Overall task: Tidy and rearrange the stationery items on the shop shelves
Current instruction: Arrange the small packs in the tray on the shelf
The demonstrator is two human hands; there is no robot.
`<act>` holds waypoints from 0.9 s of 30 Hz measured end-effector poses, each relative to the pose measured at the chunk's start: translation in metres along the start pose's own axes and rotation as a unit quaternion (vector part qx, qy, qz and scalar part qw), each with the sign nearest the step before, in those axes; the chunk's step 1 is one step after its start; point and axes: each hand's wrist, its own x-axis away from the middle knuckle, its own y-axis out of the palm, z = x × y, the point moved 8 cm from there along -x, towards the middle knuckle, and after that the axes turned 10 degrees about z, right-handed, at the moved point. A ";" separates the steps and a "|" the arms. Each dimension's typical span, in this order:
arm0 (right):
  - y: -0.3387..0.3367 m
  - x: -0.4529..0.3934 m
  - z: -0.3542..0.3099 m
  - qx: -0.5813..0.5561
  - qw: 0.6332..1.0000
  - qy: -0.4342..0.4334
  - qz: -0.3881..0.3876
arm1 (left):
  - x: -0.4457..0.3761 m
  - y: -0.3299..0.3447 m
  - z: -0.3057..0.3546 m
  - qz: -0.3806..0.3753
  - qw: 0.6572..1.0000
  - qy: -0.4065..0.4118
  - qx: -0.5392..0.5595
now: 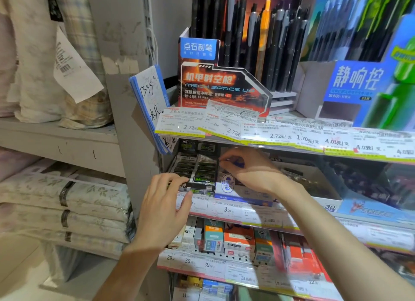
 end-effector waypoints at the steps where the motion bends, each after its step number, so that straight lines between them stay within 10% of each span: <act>1: -0.005 0.001 0.007 0.007 1.000 0.012 0.000 | 0.000 0.000 0.000 0.001 1.000 -0.001 -0.001; 27: -0.018 0.007 0.025 0.042 0.999 0.028 -0.021 | 0.001 0.000 0.001 -0.005 1.000 -0.003 0.002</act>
